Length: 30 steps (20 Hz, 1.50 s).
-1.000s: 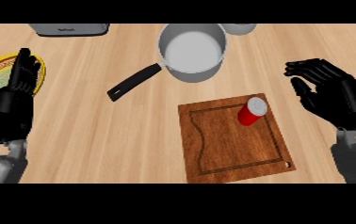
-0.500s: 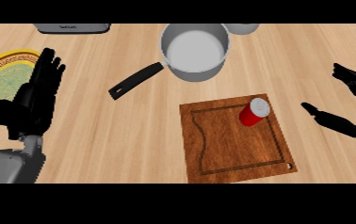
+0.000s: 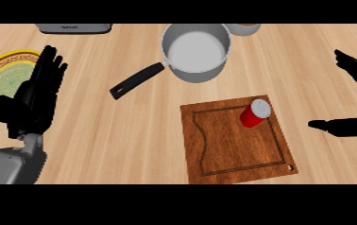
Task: Pick the can from the cutting board and place it in the pot
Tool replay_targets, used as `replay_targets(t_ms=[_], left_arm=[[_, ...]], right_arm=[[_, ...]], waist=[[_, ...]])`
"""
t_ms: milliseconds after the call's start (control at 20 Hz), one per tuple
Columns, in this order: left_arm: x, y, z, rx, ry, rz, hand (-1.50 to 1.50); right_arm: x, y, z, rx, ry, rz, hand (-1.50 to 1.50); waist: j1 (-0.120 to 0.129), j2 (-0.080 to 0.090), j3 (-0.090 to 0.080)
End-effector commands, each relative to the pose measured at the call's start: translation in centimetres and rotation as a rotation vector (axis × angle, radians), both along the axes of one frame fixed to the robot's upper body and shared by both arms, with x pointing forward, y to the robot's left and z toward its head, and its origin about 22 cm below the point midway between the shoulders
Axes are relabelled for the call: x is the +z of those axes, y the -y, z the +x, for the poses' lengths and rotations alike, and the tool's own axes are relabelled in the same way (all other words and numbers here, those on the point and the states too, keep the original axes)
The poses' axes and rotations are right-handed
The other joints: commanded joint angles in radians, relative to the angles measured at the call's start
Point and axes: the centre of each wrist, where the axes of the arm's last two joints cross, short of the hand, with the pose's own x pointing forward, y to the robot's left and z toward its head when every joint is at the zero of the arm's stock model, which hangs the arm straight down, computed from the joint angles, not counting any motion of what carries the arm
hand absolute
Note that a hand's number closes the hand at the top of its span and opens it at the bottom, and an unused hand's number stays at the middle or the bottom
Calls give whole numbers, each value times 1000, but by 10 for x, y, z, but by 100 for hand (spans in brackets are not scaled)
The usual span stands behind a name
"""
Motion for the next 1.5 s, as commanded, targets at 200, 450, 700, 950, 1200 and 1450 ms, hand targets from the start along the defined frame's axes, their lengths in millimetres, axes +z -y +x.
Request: replay_targets(t_ms=[200,450,700,950,1200,1450], left_arm=[[1,8,1,-31,-13,-10,0],[-11,3,3,1,4,1,0],[1,2,5,3,-18,-11,0],[-16,-8,-1,-10,-4,-9,0],[-7,3,12,-14,2,5,0],[-2,-5,13,5,-8,10,0]], right_arm=[[34,-51,14,103,-358,-325,-150],[40,-86,20,155,-493,-403,-150],[27,-131,32,143,-520,-360,-150],[16,-139,29,152,-543,-375,-150],[4,-137,26,103,-597,-450,-150],[-25,-130,18,69,-607,-467,-150]], waist=[[17,2,-1],[4,2,1],[3,2,2],[3,2,2],[-2,3,2],[-1,2,2]])
